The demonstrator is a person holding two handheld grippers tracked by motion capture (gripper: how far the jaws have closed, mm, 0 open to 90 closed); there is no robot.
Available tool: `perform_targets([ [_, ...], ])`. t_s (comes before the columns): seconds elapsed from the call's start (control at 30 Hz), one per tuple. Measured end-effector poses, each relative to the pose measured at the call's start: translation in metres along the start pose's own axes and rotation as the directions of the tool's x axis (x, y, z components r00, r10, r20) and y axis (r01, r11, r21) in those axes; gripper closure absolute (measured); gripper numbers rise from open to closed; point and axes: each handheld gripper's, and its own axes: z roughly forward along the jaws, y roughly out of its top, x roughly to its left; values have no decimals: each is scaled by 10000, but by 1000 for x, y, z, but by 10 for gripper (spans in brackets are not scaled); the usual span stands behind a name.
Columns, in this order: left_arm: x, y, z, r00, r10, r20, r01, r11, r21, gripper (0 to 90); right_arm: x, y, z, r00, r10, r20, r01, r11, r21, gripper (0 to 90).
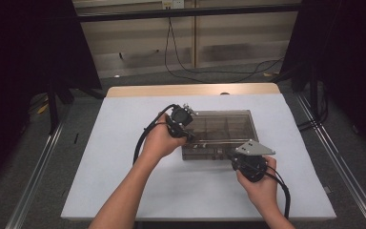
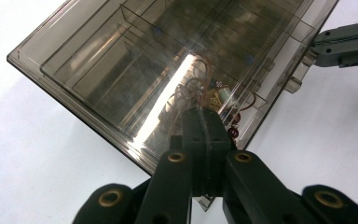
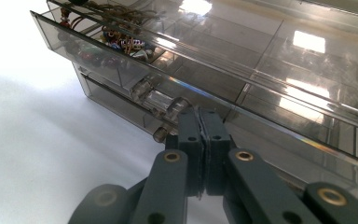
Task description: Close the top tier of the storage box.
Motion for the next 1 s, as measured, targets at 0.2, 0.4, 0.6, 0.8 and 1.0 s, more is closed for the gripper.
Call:
perform_targets([
  [0.2,0,0,0,10000,6,6,-6,10000,-4,900,0,1,2,10000,-21,50,21,10000,-3,890],
  [0.4,0,0,0,10000,-30,17,30,10000,-18,900,-1,2,3,10000,8,67,-8,10000,-4,890],
  [0.6,0,0,0,10000,-20,11,20,10000,-10,900,-2,2,5,9999,12,119,-11,10000,-43,889],
  [0.8,0,0,0,10000,-1,-5,1,10000,-4,900,-2,3,6,9999,9,165,-8,10000,-50,889],
  [1.0,0,0,0,10000,-14,7,14,10000,-17,900,-2,3,7,9998,-24,220,25,10000,-65,890],
])
